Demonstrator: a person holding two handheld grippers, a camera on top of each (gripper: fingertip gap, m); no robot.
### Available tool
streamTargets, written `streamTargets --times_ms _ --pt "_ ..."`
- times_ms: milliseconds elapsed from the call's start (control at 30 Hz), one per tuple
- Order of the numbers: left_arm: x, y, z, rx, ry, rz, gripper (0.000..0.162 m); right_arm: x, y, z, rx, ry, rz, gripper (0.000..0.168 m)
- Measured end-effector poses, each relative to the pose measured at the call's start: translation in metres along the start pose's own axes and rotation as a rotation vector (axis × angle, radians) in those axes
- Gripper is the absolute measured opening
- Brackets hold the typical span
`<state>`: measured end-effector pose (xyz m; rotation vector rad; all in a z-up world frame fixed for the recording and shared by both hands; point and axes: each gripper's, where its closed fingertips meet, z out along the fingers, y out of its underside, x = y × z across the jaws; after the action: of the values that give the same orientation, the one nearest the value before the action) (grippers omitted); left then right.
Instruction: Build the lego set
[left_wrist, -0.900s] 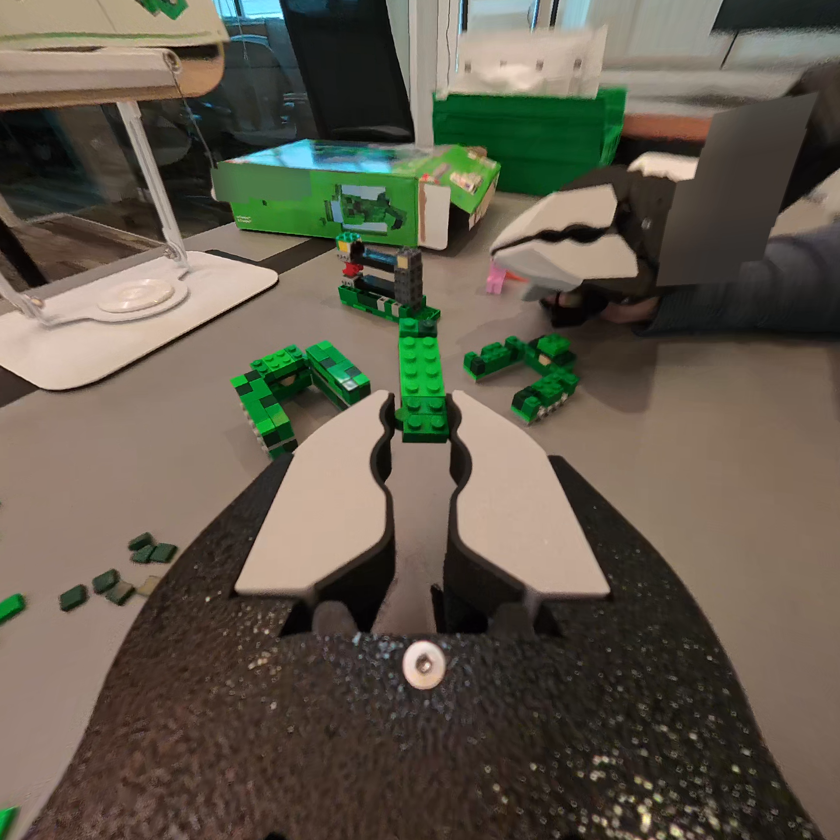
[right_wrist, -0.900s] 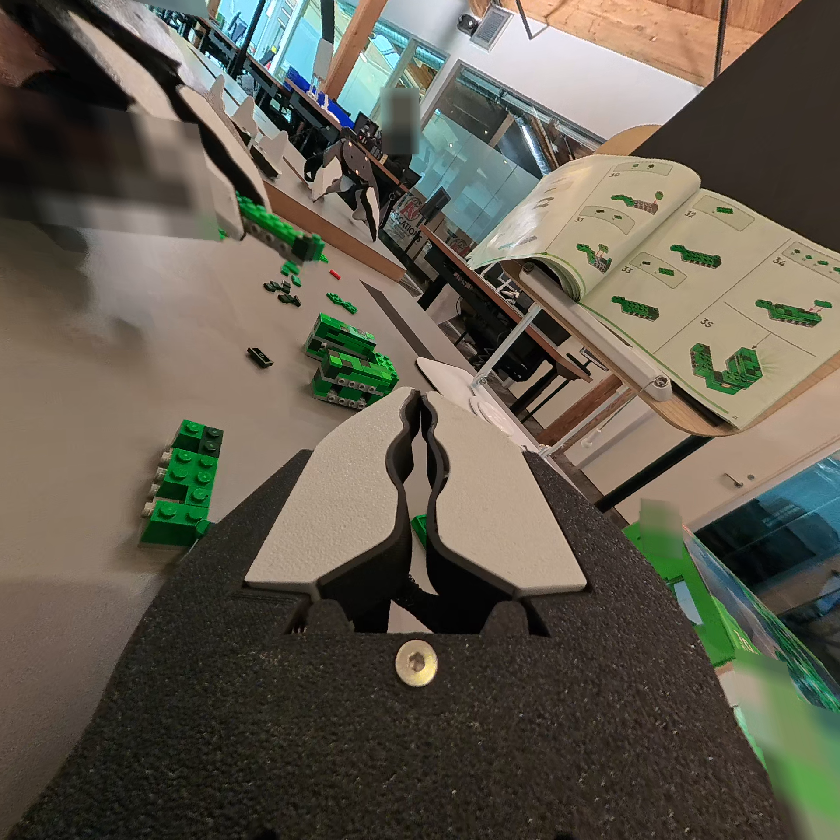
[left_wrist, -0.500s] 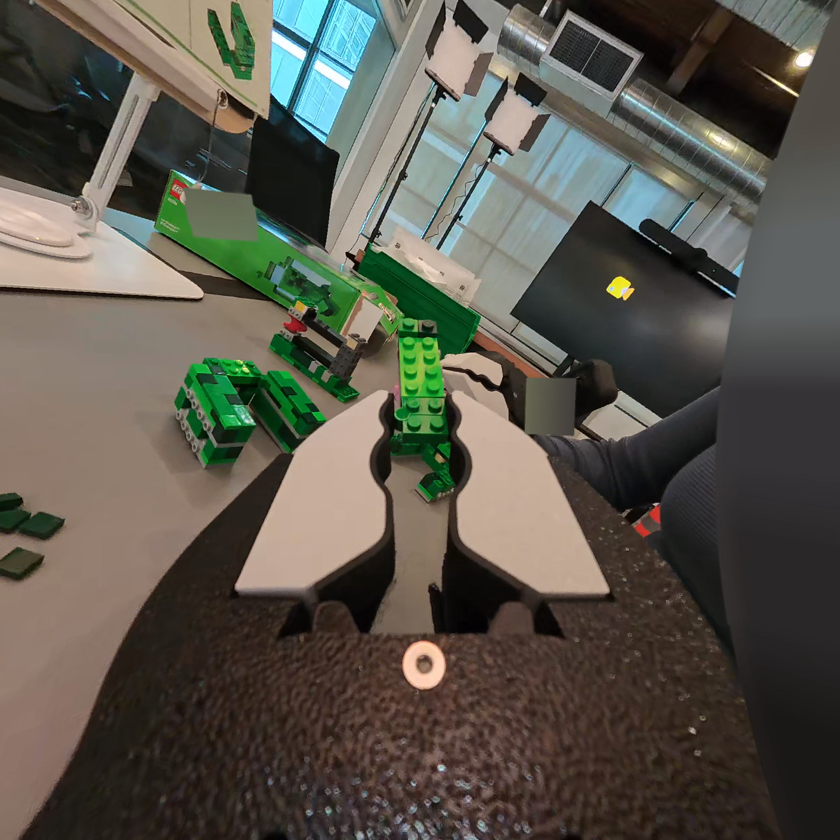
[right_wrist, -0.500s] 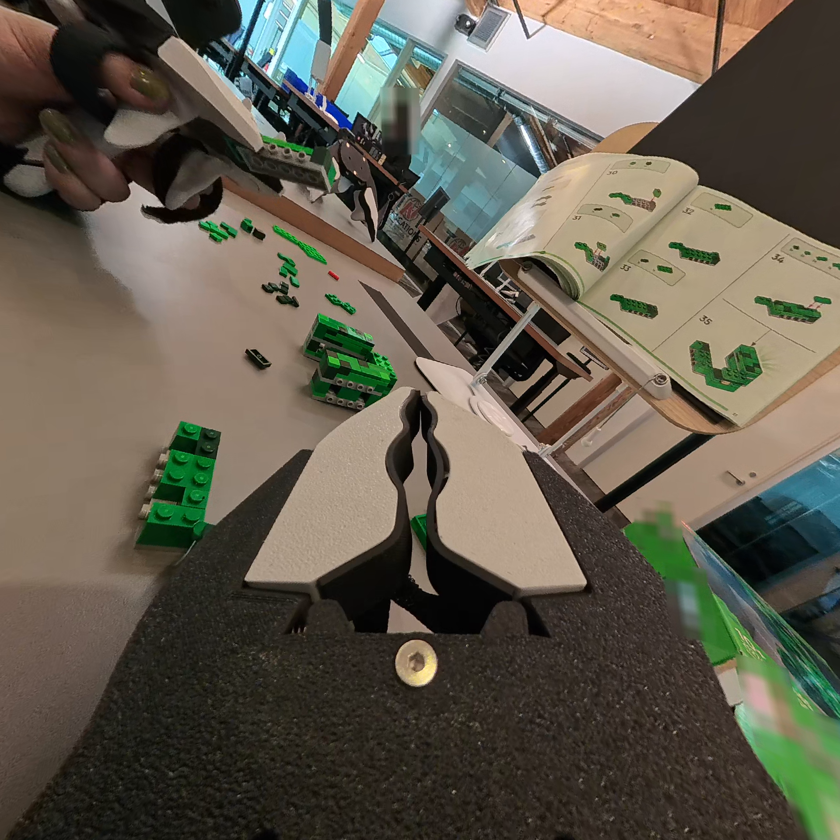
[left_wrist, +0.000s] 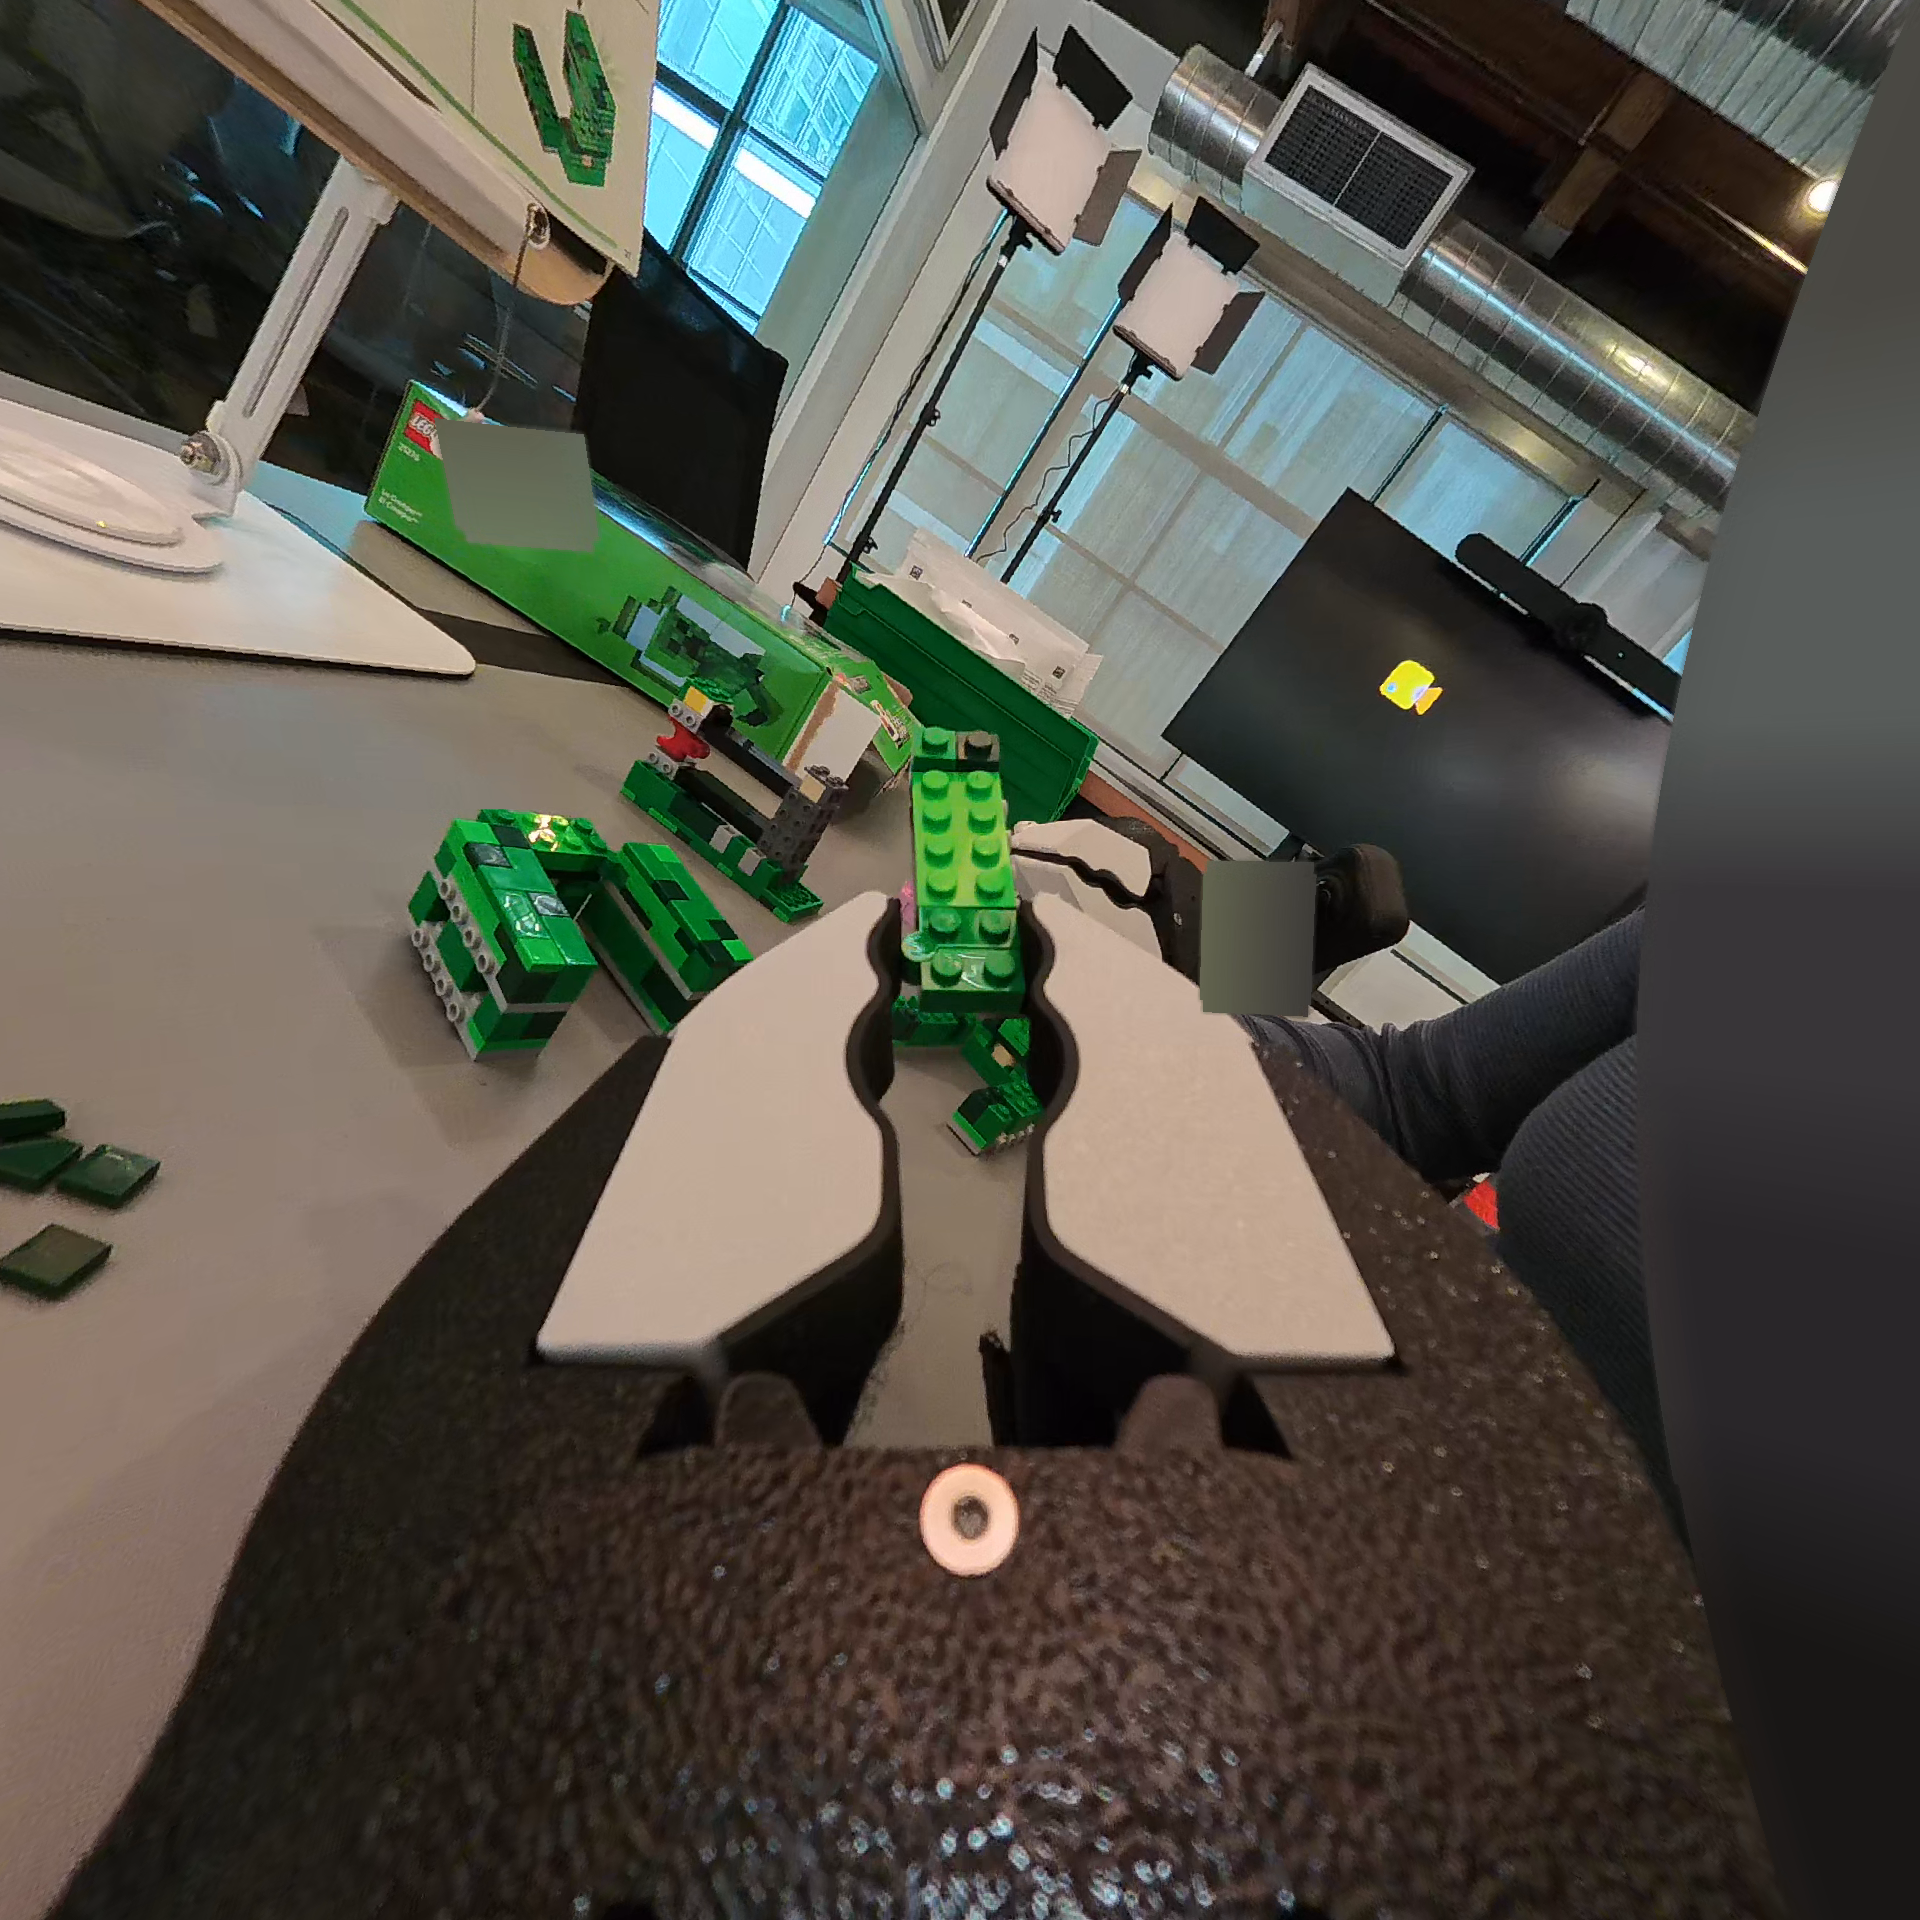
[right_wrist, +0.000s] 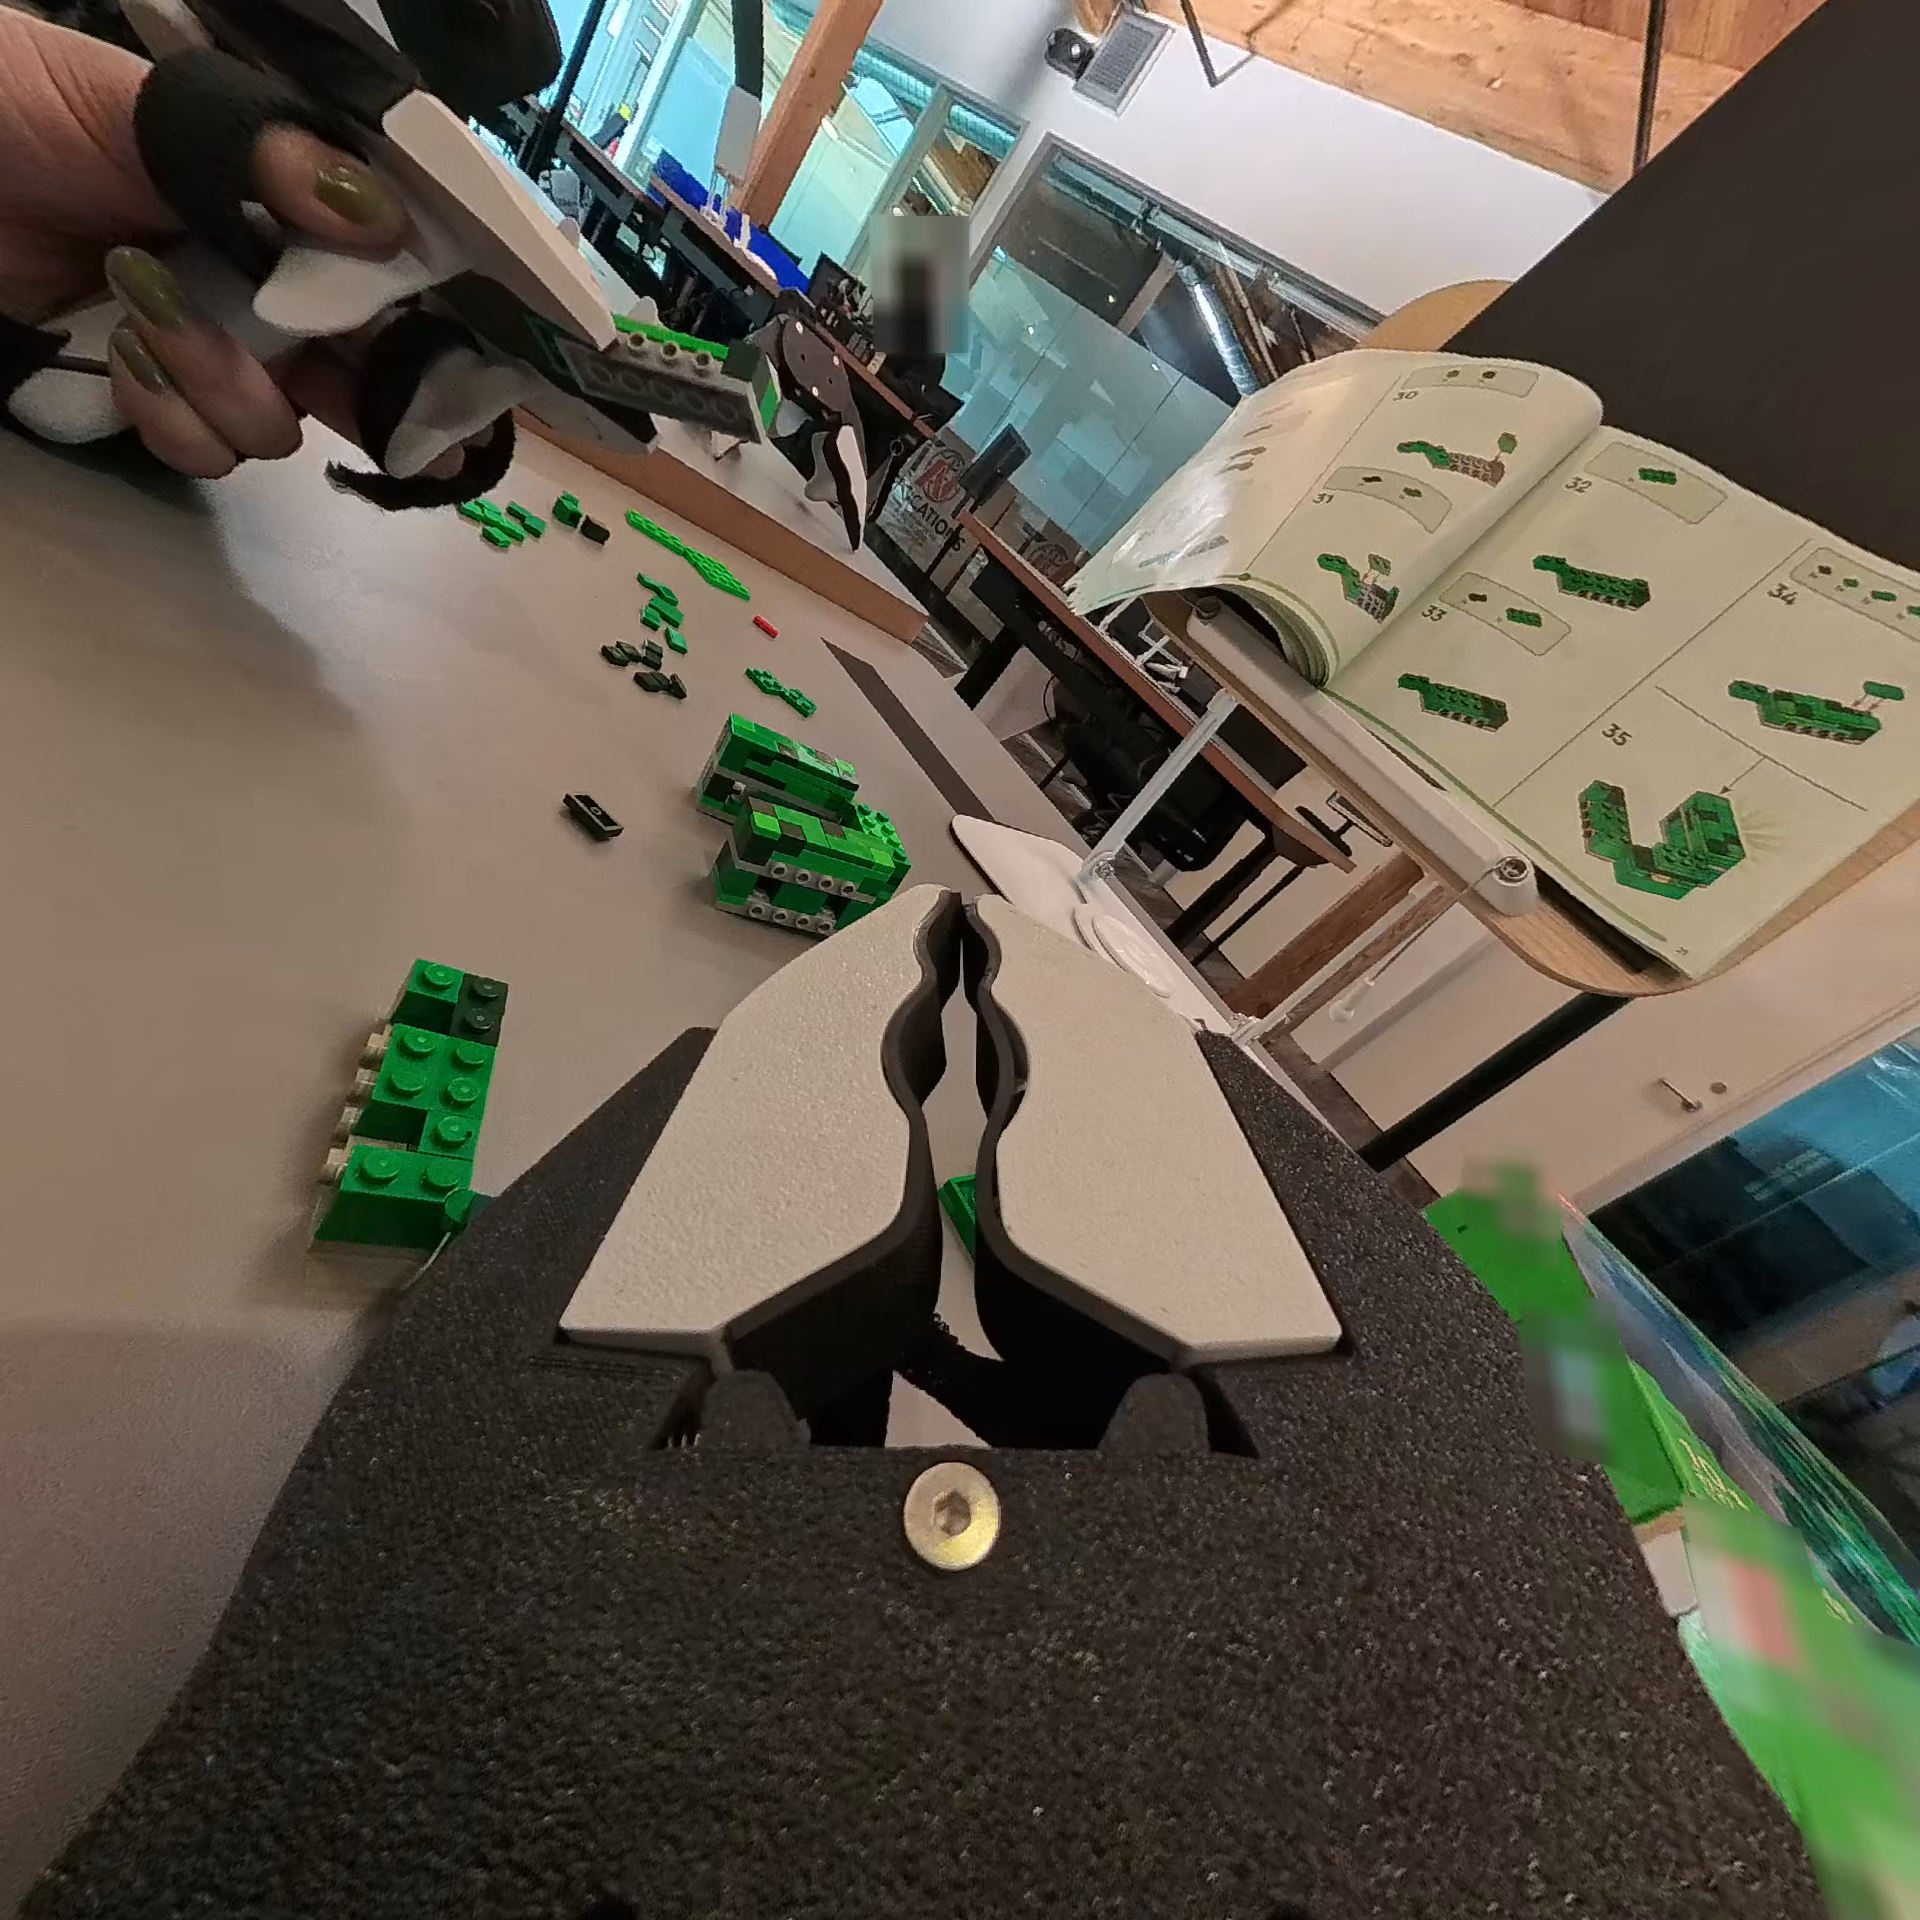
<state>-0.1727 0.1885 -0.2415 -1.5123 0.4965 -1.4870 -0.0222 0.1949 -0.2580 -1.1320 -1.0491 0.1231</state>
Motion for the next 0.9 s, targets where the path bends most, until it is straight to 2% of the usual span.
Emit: streamTargets --times_ms 133,267,400,500,600,900 --pt "-0.005 0.004 0.002 -0.029 -0.045 -0.002 0.021 -0.002 -0.008 -0.002 0.031 0.007 -0.063 0.006" --pt "-0.007 0.02 0.01 -0.132 -0.106 0.03 0.021 -0.032 -0.038 0.007 0.024 -0.049 -0.35 0.031" --pt "-0.008 0.033 0.015 -0.223 -0.125 0.032 0.021 -0.062 -0.042 0.035 -0.104 -0.084 -0.635 0.048" --pt "-0.009 0.042 0.015 -0.278 -0.129 -0.014 0.021 -0.076 -0.041 0.051 -0.114 -0.123 -0.715 0.048" --pt "-0.005 0.06 0.014 -0.401 -0.083 -0.07 0.021 -0.088 -0.039 0.058 -0.143 -0.192 -0.746 0.041" --pt "0.001 0.085 0.013 -0.565 -0.074 -0.094 0.021 -0.105 -0.022 0.06 -0.228 -0.306 -0.827 0.024"
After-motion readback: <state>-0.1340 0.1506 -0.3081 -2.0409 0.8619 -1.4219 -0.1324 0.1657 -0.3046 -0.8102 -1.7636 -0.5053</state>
